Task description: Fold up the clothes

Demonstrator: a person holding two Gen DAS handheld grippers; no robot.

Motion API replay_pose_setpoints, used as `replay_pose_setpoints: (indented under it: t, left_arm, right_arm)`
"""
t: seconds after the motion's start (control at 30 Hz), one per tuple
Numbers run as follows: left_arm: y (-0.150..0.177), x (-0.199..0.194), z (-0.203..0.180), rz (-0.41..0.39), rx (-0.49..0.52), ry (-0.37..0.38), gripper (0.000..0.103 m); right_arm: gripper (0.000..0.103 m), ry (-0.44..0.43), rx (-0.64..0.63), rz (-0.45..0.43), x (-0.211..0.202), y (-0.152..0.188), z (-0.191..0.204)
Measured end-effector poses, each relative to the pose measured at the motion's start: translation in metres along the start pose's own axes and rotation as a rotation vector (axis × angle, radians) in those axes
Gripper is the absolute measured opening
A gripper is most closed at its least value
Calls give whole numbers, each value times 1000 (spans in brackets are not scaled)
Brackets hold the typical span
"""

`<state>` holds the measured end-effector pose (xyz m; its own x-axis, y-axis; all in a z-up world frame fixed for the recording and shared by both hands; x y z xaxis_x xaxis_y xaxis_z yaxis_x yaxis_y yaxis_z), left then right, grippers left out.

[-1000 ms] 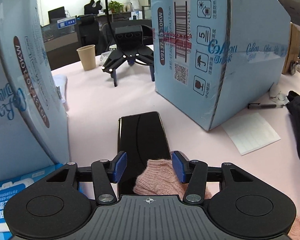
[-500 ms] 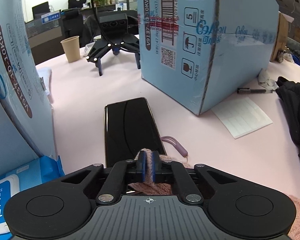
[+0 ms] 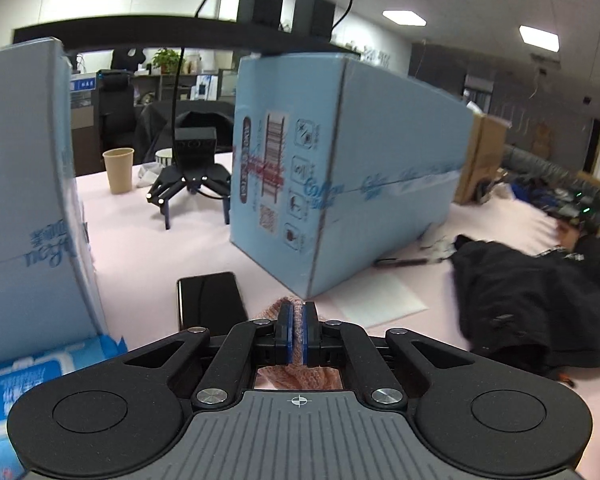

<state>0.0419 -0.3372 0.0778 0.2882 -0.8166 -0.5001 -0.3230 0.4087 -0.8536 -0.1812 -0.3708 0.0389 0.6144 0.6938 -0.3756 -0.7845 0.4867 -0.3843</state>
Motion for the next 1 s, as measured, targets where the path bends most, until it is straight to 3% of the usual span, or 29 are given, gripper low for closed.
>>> replay_pose_setpoints:
  t: [0.23,0.5,0.6,0.7,0.73,0.8,1.0]
  left_arm:
    - [61,-74,-2,37,-110,5,3]
    - [124,-89,9,121,-211,-63,4]
    - [140,-88,12,169,-261,-81,9]
    - [148,-99,16,172,-312,-95,17]
    - [150,-106,20,168,-338,-103,21]
    - [152,-120,27,151,-379,-123,25]
    - [155,-150,30,123,-312,-207,27]
  right_arm:
    - [11,-43,48,116,25,-12,-9]
    - [11,-68,130,273,60,-21,-21]
    - [12,-57,186,316,76,-22,-31]
    - [20,-17,262,336,89,-22,-45]
    - [30,1,287,338,92,-23,-49]
    - [32,20,320,331,97,-24,-54]
    - [45,-42,410,276,94,-30,-44]
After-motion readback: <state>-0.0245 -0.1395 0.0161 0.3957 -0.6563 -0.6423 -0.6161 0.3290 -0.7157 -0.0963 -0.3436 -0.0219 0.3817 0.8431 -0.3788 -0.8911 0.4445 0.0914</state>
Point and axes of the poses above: each gripper's, at about its wrist camera, not at the fingertips, and x roughly the way its jaws point, z to its left, y to its underside, the point moved 6 cm from there along x, roughly the way its jaws point, and after that the axes turned 2 degrees about z, right-handed, at the moved point
